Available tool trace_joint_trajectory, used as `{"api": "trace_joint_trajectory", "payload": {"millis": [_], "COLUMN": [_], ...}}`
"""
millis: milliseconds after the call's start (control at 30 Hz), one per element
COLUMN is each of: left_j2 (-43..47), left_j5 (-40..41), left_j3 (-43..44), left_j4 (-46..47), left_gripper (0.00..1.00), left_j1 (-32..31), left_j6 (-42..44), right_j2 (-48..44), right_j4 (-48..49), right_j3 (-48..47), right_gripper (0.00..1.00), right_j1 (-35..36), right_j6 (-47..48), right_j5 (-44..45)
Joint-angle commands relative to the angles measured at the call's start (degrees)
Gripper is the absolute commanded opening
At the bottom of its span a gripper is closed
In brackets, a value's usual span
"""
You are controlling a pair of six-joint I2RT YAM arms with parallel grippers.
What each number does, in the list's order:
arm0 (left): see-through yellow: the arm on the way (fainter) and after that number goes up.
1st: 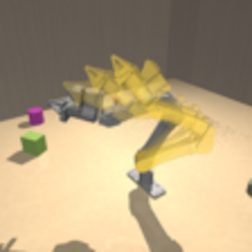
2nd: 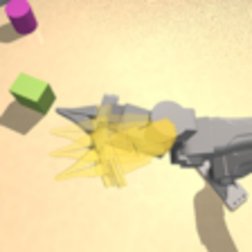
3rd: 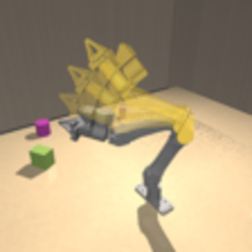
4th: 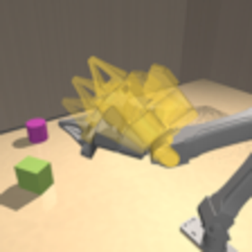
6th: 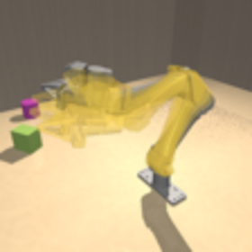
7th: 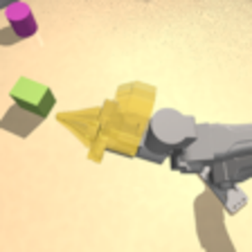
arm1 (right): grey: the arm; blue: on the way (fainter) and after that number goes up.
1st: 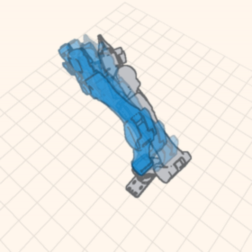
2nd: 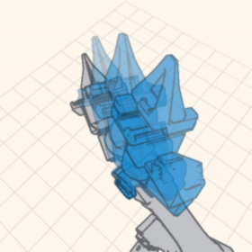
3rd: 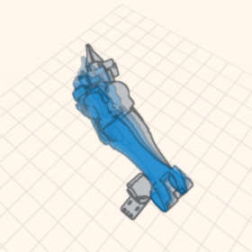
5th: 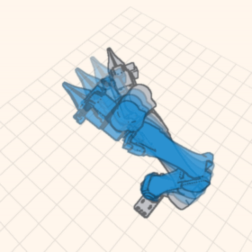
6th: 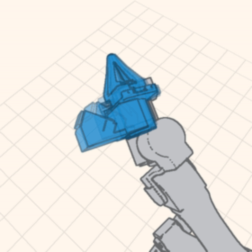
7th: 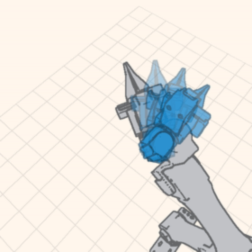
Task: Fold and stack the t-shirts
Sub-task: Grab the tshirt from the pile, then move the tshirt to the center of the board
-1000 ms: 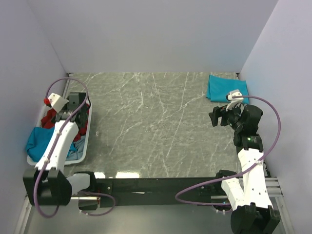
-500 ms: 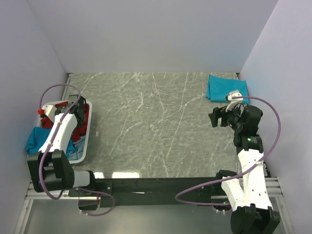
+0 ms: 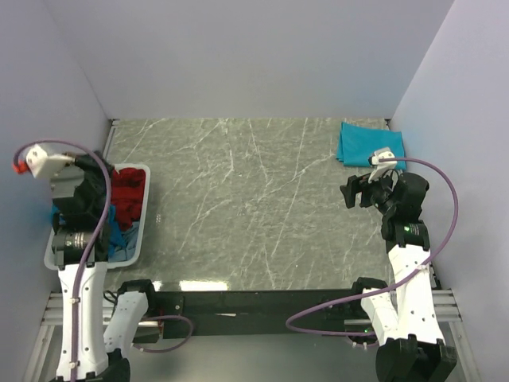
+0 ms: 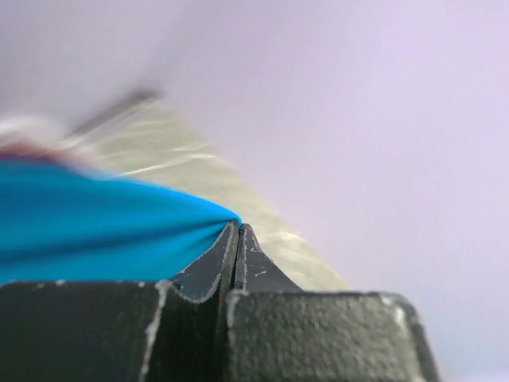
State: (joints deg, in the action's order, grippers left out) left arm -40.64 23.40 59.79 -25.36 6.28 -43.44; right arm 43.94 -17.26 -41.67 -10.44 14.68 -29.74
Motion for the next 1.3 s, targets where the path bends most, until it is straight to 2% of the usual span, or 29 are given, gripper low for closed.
{"api": "trace_joint_trajectory", "payload": {"millis": [0,33,100,133,200,233,267,367,467,567,667,767,833,867,900,933,967,1000,1033,1067,1100,1133,1200,1267], "left_j2": [-3.46,-4.78,-9.86,-11.81,-17.42,-19.19,-22.08,-26.23,-33.08,-34.85,-34.42,-33.71,-33.97,-35.37,-36.51,-37.83,-39.50,-39.51,-38.30,-37.24,-36.01,-34.69,-31.17,-29.07], "left_j5": [-27.05,-36.14,-43.49,-52.40,-58.17,-59.33,-58.65,-57.06,-59.78,-60.40,-59.61,-60.40,-59.53,-54.39,-47.55,-41.48,-31.84,-28.44,-25.45,-25.16,-25.42,-27.07,-35.93,-43.40], "left_j3": [7.85,9.80,16.28,18.50,24.55,26.67,29.04,37.75,44.00,43.05,37.61,23.50,17.23,13.90,13.60,13.86,13.51,12.99,12.20,10.54,9.57,8.69,5.70,2.29], "left_j4": [19.72,21.39,24.90,27.27,31.66,31.87,30.91,26.52,25.54,26.24,28.51,31.25,30.39,27.16,15.55,11.17,8.34,5.18,5.06,5.06,5.24,6.20,7.17,8.31], "left_gripper": [0.00,0.01,0.00,0.01,0.01,0.01,0.01,0.01,0.01,0.01,0.01,0.01,0.01,0.26,0.37,0.40,0.43,0.44,0.53,0.86,0.96,0.99,0.98,0.93], "left_j1": [-0.13,-0.04,-0.13,-0.04,-1.88,-3.46,-8.26,-18.37,-23.49,-26.92,-28.60,-28.78,-28.78,-28.70,-28.78,-28.70,-28.70,-28.52,-28.61,-28.70,-28.70,-28.70,-28.70,-29.13], "left_j6": [9.51,9.25,4.46,2.42,-3.63,-4.28,-3.67,2.39,1.61,1.25,1.26,-0.59,0.19,1.68,6.13,8.96,11.42,14.41,16.44,19.42,20.66,22.24,27.25,32.68], "right_j2": [-1.14,-1.49,-1.49,-1.58,-1.84,-1.84,-1.93,-2.11,-2.37,-2.63,-2.81,-2.98,-3.07,-2.99,-2.99,-2.90,-2.81,-2.55,-2.37,-2.11,-1.24,-0.62,1.31,2.37], "right_j4": [1.08,1.26,1.26,1.26,1.35,1.43,1.44,1.43,1.52,1.61,1.70,1.70,1.79,1.79,1.79,1.70,1.53,1.09,0.48,-0.49,-3.37,-5.49,-12.32,-17.17], "right_j3": [-1.75,-1.57,-1.57,-1.57,-1.40,-1.40,-1.48,-1.40,-1.40,-1.22,-1.22,-1.22,-1.13,-1.13,-0.96,-1.04,-0.96,-0.87,-0.87,-0.87,-0.87,-1.30,-1.48,-1.22], "right_gripper": [0.86,0.86,0.86,0.86,0.86,0.86,0.86,0.86,0.86,0.86,0.86,0.86,0.86,0.86,0.86,0.86,0.86,0.86,0.86,0.86,0.86,0.85,0.83,0.82], "right_j1": [-0.20,-0.20,-0.20,-0.20,-0.20,-0.20,-0.20,-0.20,-0.20,-0.20,-0.20,-0.20,-0.20,-0.20,-0.20,-0.20,-0.20,-0.29,-0.29,-0.20,-0.20,-0.29,-0.20,0.33], "right_j6": [0.26,0.26,0.26,0.35,0.44,0.35,0.44,0.53,0.61,0.70,0.88,0.97,1.05,1.14,1.14,1.40,1.58,1.93,3.41,4.82,6.57,11.20,16.85,27.30], "right_j5": [-0.41,-0.32,-0.24,-0.23,-0.23,-0.15,-0.15,-0.23,-0.15,0.47,0.91,1.17,1.17,1.17,1.17,1.00,0.30,-0.58,-1.89,-6.78,-10.05,-13.21,-24.42,-30.27]}}
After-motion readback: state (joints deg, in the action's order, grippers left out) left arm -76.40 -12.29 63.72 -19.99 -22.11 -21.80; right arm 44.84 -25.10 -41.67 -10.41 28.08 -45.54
